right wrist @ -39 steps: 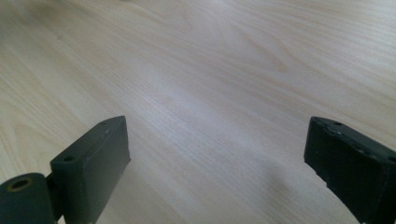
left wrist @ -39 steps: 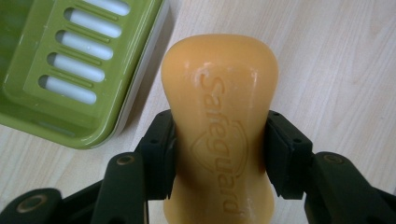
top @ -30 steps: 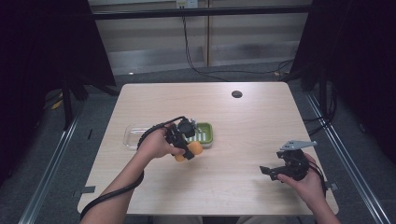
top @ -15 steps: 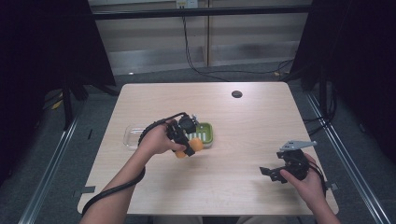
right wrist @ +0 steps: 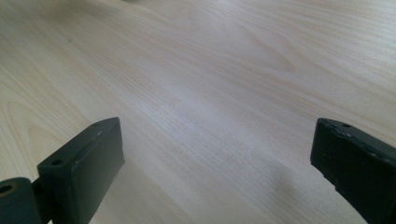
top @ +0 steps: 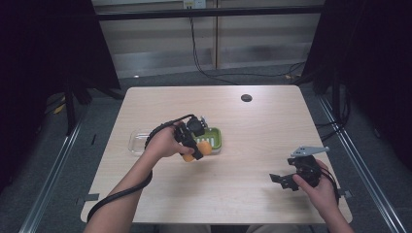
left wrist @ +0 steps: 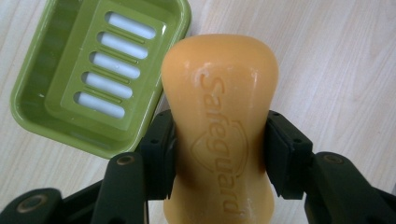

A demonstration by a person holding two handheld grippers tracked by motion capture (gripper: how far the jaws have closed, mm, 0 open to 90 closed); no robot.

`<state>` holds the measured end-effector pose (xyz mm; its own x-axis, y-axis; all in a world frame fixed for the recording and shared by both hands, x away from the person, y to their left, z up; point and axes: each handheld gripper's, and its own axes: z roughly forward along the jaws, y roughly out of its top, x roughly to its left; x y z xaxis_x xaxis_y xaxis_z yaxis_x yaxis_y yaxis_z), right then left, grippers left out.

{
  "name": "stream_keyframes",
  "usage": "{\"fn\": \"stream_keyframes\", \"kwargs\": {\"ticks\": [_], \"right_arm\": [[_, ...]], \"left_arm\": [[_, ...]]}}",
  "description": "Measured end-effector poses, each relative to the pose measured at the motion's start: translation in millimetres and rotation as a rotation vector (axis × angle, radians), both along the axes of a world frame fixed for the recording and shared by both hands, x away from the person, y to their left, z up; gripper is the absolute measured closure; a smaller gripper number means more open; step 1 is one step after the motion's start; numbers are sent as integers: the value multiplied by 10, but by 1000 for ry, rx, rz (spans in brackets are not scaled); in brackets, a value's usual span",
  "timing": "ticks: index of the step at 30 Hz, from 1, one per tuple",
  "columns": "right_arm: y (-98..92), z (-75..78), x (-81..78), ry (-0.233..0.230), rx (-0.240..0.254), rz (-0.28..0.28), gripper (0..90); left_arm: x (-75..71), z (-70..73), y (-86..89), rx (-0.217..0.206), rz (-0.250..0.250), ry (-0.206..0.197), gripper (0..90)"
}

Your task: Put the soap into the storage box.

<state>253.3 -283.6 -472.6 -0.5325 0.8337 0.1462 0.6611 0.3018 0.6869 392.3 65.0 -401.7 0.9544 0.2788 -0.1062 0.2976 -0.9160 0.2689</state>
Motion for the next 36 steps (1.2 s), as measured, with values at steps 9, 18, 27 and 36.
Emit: {"fn": "stream_keyframes", "kwargs": {"ticks": [9,18,27,36], "right_arm": [[1,-3,5,-2,-1,6,21],[16,-10,13,0,-6,12,22],[28,-15,14,6,-11,10,23],[36,-15,16,9,-14,15,23]], "left_arm": [[41,38,28,-4,18,-12,499],[96,52,41,-4,19,-11,499],[154,66,24,-10,27,-16,499],[205,74,-2,-6,28,-12,499]]}}
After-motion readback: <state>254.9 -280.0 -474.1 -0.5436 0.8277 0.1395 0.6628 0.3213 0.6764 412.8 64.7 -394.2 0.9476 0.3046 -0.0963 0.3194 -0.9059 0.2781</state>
